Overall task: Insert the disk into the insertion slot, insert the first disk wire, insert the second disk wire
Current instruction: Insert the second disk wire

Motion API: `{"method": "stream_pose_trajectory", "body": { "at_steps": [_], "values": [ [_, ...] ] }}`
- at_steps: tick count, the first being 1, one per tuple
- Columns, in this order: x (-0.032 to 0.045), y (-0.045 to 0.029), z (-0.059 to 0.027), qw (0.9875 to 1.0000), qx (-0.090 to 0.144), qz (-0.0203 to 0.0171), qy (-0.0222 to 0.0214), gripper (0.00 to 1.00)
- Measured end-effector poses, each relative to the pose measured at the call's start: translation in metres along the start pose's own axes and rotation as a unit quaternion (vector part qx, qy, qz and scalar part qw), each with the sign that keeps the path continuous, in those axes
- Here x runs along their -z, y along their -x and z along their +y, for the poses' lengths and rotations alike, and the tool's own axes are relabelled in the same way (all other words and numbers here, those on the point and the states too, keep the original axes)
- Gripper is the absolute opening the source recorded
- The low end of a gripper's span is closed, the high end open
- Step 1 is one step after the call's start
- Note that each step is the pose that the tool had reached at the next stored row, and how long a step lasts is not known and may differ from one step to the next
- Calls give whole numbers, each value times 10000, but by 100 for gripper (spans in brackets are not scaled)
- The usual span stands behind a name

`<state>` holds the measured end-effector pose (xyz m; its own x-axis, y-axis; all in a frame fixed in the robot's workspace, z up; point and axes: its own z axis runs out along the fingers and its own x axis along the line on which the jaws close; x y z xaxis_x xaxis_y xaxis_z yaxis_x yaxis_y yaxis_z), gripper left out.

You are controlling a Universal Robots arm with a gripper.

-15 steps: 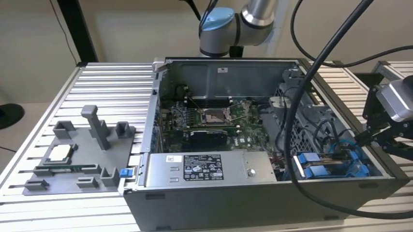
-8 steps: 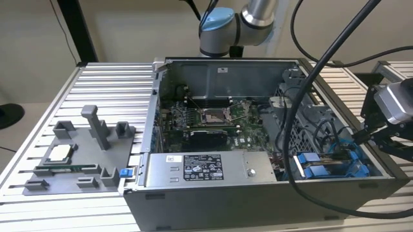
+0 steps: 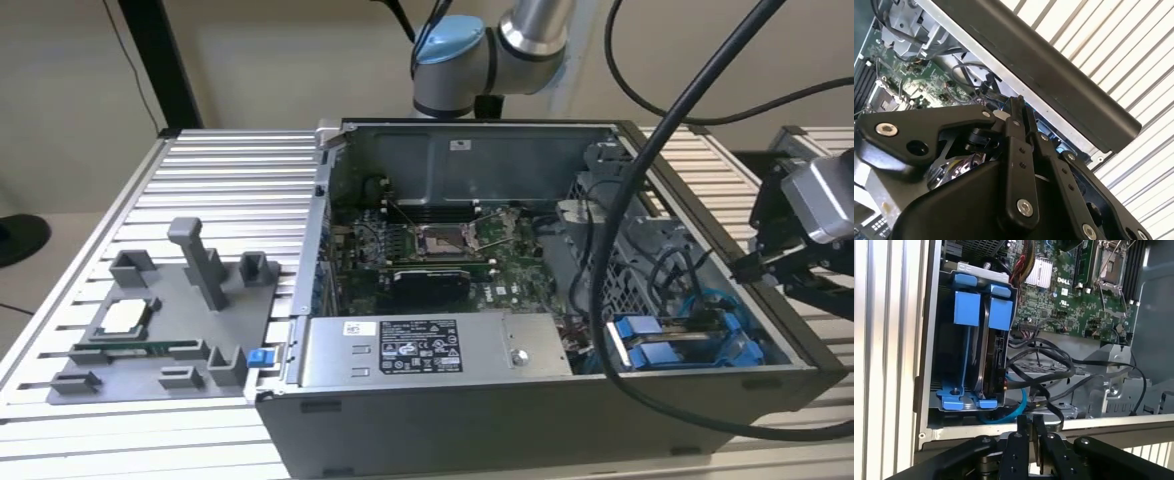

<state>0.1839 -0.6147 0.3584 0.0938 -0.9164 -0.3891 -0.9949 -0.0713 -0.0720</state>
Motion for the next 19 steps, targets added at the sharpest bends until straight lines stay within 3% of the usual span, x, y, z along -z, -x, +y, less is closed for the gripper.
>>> {"method": "stream_pose_trajectory", "body": {
  "at_steps": [6, 10, 12, 19],
  "values": [
    [34, 18, 50, 9999, -56, -15, 128, 0],
    [35, 23, 81, 9995, -127, -27, 293, 0],
    [38, 34, 93, 9993, -151, -31, 347, 0],
    [77, 92, 124, 9988, -202, -40, 449, 0]
  ]
}}
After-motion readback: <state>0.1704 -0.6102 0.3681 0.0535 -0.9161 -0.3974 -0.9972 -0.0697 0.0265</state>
